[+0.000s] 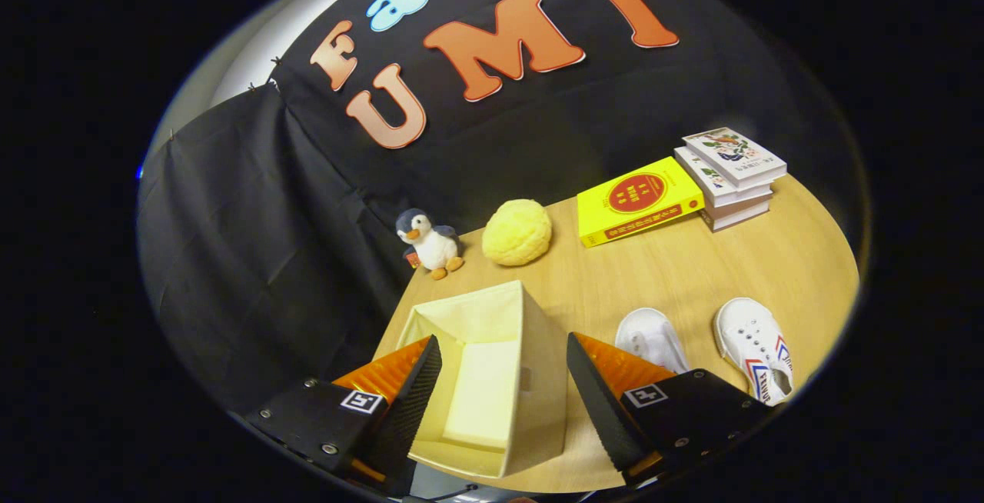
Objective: Open the storage box then place both shoes into the box .Put the left shoe in first, then the right shoe, with the right side of both shoes facing outward in a uniform manner.
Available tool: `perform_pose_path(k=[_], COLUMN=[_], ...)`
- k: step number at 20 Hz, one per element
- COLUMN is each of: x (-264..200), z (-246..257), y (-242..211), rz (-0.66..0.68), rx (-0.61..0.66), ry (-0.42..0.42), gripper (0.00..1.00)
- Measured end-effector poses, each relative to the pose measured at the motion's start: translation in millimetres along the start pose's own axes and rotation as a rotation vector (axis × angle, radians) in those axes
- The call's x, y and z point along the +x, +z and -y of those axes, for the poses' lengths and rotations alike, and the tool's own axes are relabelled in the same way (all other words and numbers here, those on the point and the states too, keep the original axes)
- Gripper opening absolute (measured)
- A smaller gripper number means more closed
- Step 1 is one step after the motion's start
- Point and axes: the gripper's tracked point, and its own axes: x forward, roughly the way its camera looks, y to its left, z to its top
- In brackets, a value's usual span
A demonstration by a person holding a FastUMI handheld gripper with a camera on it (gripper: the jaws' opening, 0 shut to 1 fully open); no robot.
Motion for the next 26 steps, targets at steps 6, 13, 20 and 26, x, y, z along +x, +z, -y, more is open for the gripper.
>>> perform_pose_path(k=[6, 13, 20, 26], x=[-12.4, -14.6, 8.2, 38.4], z=[81.0, 146.2, 178.0, 187.9], y=[-19.0, -54.5, -87.5, -102.2], rz=[-0.016, -0.076, -0.157, -0.194], rx=[-0.104, -0.204, -0.284, -0.301], ry=[-0.158, -0.269, -0.303, -0.275], gripper=[0.98, 0.99, 0.99, 0.95])
